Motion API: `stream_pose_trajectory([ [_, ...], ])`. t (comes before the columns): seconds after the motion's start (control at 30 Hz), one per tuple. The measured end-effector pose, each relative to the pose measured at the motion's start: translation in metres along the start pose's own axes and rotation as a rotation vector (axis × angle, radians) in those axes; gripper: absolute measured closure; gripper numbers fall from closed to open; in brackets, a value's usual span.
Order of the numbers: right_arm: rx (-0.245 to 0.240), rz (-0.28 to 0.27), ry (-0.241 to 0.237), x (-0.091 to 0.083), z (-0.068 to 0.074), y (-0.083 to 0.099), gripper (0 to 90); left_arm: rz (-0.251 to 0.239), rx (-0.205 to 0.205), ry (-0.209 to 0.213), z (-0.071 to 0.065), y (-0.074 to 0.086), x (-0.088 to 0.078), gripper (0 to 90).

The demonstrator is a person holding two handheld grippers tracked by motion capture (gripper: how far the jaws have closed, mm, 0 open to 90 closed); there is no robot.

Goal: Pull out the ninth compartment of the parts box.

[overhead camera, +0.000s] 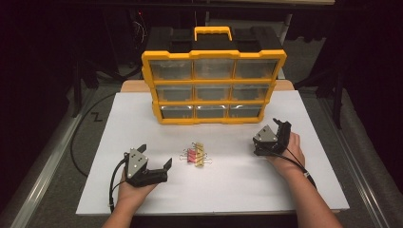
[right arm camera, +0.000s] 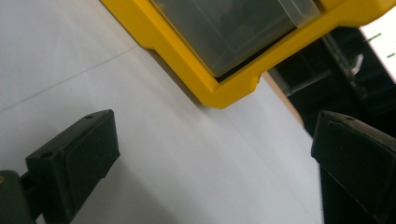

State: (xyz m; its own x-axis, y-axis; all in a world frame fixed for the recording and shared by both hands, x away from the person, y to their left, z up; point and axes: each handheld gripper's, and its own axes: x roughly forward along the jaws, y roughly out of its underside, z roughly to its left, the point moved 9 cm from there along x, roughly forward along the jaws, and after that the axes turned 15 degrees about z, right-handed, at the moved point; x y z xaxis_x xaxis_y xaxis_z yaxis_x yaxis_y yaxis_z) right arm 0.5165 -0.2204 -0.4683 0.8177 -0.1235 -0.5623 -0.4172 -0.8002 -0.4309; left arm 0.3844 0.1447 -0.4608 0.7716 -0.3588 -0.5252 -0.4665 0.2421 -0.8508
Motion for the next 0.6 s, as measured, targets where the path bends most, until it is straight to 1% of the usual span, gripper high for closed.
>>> stream_pose_trajectory([
  [0.17,-0.052,-0.013,0.045,-0.0029,-0.0001,-0.0046,2.9,0.009,0.008,0.003,-0.0016,0.0012,0.0014,0.3],
  [0.2,-0.077,-0.008,0.056,-0.0033,-0.0013,-0.0046,2.9,0.011,0.011,0.003,-0.0017,0.0014,0.0014,0.3],
  [0.27,-0.089,-0.001,0.055,-0.0037,0.001,-0.0045,2.9,0.011,0.012,0.002,-0.0019,0.0015,0.0016,0.2],
  [0.3,-0.12,-0.002,0.069,-0.0041,0.0004,-0.0052,2.8,0.011,0.014,0.001,-0.0019,0.0015,0.0015,0.3],
  [0.33,-0.139,-0.001,0.078,-0.0047,0.0011,-0.0057,2.8,0.009,0.014,0.0,-0.0019,0.0013,0.0016,0.2],
  [0.4,-0.155,-0.004,0.091,-0.0052,0.0027,-0.0066,2.8,0.008,0.015,0.0,-0.0018,0.0013,0.0017,0.3],
  [0.43,-0.182,-0.008,0.106,-0.0058,0.0023,-0.0083,2.8,0.009,0.016,-0.001,-0.0018,0.0013,0.0017,0.3],
  [0.47,-0.18,-0.005,0.107,-0.006,0.0034,-0.0085,2.8,0.008,0.017,0.0,-0.0018,0.0014,0.0017,0.3],
  [0.57,-0.213,-0.003,0.127,-0.0068,0.0055,-0.0105,2.8,0.008,0.023,-0.001,-0.0019,0.0015,0.0016,0.2],
  [0.6,-0.214,0.0,0.129,-0.0071,0.0072,-0.0107,2.8,0.007,0.023,-0.001,-0.002,0.0015,0.0015,0.2],
])
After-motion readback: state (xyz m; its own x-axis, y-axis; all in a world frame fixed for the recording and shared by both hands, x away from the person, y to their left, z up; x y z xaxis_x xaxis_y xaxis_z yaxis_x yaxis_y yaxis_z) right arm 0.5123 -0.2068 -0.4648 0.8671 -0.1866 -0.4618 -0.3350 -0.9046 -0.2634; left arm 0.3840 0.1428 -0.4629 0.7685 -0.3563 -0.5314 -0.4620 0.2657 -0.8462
